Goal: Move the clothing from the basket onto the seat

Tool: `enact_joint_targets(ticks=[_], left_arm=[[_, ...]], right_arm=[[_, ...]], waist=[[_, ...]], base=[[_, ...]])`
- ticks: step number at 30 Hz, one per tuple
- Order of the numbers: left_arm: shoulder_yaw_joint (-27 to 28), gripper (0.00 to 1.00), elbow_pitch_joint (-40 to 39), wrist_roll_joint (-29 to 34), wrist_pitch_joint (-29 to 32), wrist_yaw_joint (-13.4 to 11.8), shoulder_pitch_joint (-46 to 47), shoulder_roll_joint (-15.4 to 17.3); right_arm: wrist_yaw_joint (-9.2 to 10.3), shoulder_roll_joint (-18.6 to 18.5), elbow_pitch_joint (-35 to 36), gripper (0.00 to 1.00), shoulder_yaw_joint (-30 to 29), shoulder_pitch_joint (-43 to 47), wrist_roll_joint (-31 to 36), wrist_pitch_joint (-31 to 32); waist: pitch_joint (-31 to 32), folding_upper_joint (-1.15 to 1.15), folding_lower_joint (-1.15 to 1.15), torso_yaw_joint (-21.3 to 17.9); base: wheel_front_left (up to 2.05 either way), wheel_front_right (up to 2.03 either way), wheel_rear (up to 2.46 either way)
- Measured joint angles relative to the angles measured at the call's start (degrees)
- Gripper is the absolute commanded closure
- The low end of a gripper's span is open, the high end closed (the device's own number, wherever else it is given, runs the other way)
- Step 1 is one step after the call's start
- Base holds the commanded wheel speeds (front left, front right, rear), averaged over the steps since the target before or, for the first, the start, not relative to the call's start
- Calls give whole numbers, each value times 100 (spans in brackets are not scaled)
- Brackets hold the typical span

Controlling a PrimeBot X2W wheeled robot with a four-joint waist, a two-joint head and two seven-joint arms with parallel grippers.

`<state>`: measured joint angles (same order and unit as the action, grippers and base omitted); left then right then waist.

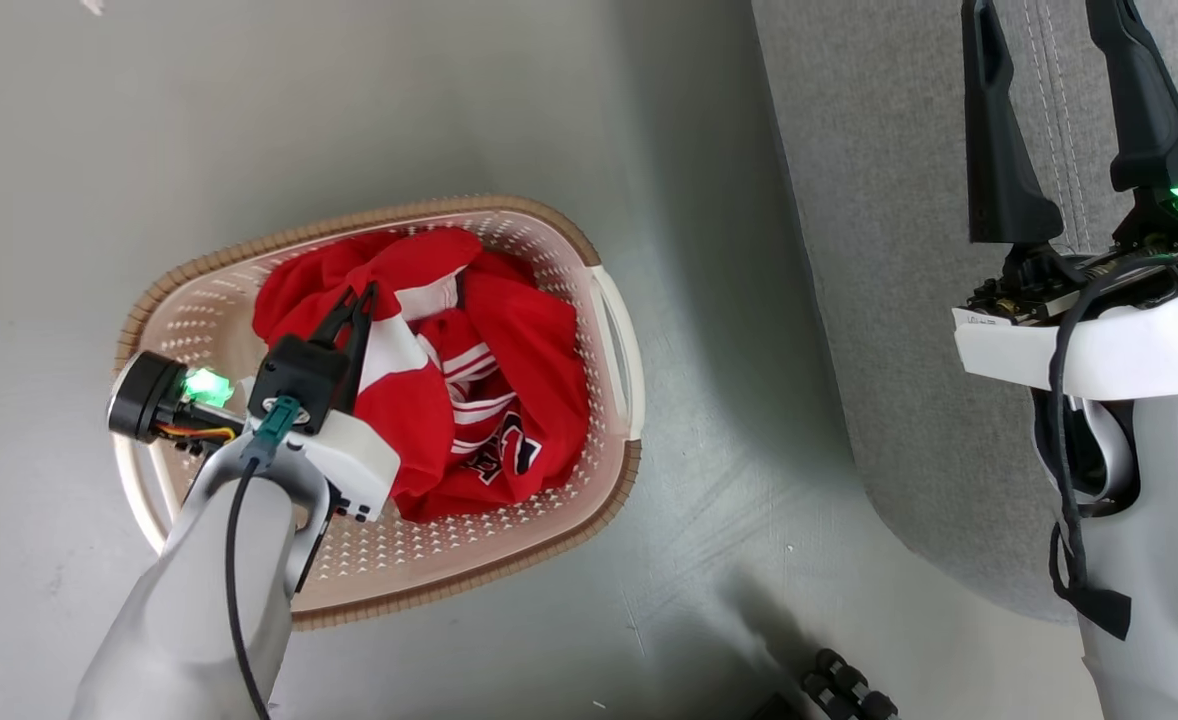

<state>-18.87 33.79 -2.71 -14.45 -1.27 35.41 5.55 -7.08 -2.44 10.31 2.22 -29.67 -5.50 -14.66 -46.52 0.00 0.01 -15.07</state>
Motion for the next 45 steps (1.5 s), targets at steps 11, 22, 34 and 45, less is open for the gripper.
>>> enact_joint_targets(ticks=[11,22,34,45], left_arm=[[71,100,-891,-116,0,151,-325,47],[341,100,-1682,-207,0,194,-560,222],[541,100,-2214,-298,0,260,-816,345],[500,100,-2574,-337,0,454,-921,556]], right_arm=[[0,-9,-194,0,97,17,153,-1],[0,-13,-553,0,231,309,413,-2],[0,-22,-956,0,549,678,455,-2],[0,-109,-1303,0,824,1043,494,-2]], waist=[[433,0,0,252],[970,0,0,497],[1659,0,0,740],[2370,0,0,929]], base=[[0,0,0],[0,0,0],[0,0,0],[0,0,0]])
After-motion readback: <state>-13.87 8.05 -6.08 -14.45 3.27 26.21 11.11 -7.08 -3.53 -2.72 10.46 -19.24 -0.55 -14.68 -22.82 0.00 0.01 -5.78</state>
